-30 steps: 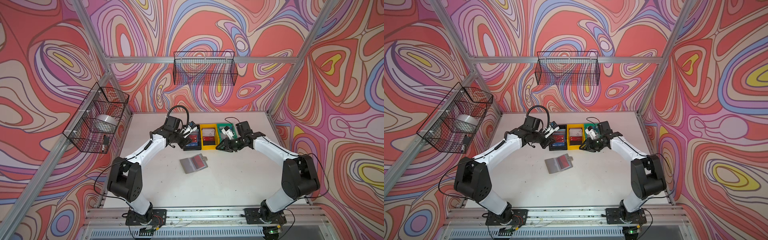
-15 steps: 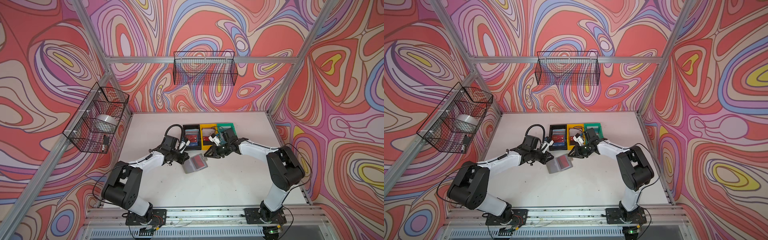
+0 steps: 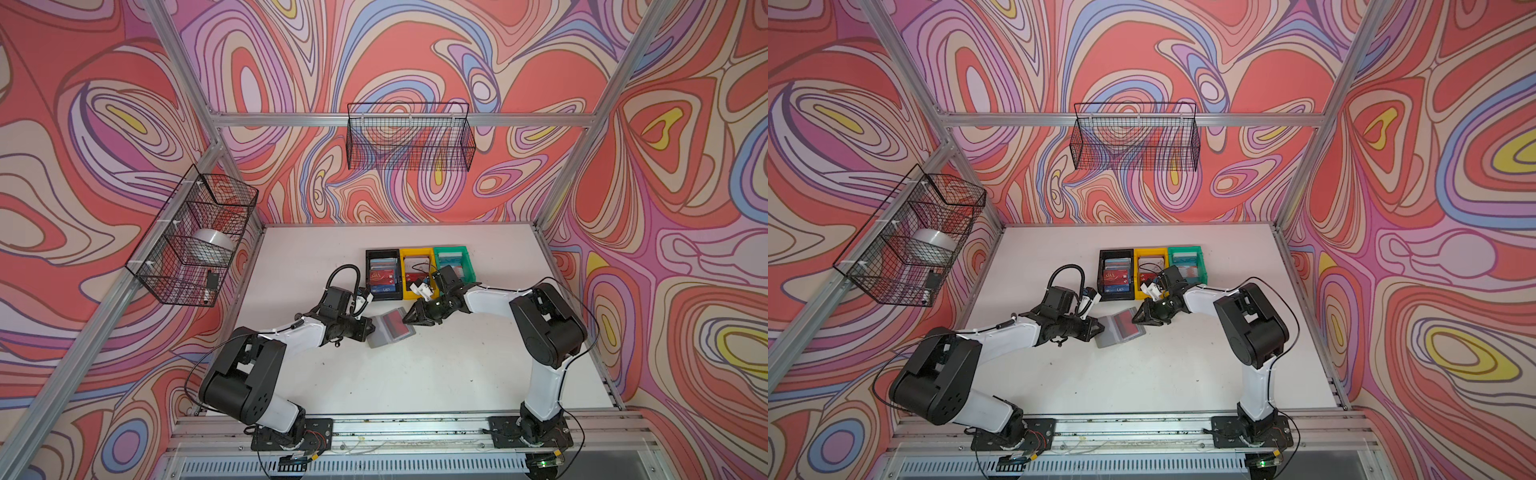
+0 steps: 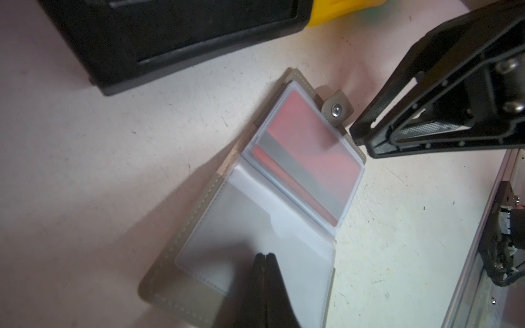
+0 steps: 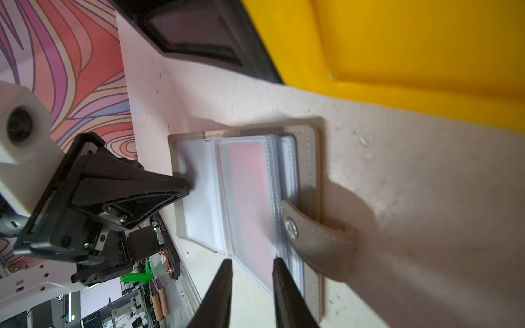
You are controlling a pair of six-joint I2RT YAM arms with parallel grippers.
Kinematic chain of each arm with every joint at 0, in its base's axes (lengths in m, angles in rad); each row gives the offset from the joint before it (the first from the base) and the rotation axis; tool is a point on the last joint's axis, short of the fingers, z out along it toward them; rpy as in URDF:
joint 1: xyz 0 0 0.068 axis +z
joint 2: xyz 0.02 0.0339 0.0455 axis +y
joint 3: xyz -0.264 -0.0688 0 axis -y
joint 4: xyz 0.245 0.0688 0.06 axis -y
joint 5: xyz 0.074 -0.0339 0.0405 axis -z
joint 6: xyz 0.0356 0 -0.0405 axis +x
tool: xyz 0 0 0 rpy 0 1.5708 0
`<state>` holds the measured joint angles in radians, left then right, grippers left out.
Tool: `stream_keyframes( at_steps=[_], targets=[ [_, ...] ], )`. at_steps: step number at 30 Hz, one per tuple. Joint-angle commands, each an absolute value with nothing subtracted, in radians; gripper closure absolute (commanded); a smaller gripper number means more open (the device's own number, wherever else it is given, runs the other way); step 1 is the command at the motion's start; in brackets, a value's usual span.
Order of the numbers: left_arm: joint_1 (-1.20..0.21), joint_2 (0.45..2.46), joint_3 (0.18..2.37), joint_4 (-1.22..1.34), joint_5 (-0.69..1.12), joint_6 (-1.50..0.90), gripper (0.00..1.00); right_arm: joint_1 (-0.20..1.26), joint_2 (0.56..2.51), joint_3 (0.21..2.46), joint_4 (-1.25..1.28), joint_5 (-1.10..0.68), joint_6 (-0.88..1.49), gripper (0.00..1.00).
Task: Take the credit cards out of the card holder
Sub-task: Flip over the card slot in the card holder.
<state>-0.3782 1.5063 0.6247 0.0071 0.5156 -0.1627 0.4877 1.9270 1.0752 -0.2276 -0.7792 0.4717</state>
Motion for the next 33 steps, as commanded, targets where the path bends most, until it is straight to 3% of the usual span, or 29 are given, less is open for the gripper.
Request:
stream_keyframes(
  at_steps=[1, 12, 22, 33],
  targets=[
    [-0.376, 1.517, 0.619, 0.017, 0.494, -0.175, 1.0, 0.494, 1.959, 1.083, -0.217, -0.766, 0.456, 0.72],
    [-0.375, 1.564, 0.635, 0.017, 0.489, -0.198, 1.0, 0.516, 1.977, 1.103, -0.216, -0.766, 0.46, 0.72],
    [-0.375, 1.581, 0.643, 0.011, 0.494, -0.201, 1.0, 0.519, 1.882, 1.129, -0.318, -0.672, 0.422, 0.72],
    [-0.381, 1.601, 0.658, -0.006, 0.488, -0.198, 1.0, 0.529, 1.92, 1.137, -0.291, -0.707, 0.43, 0.72]
  ],
)
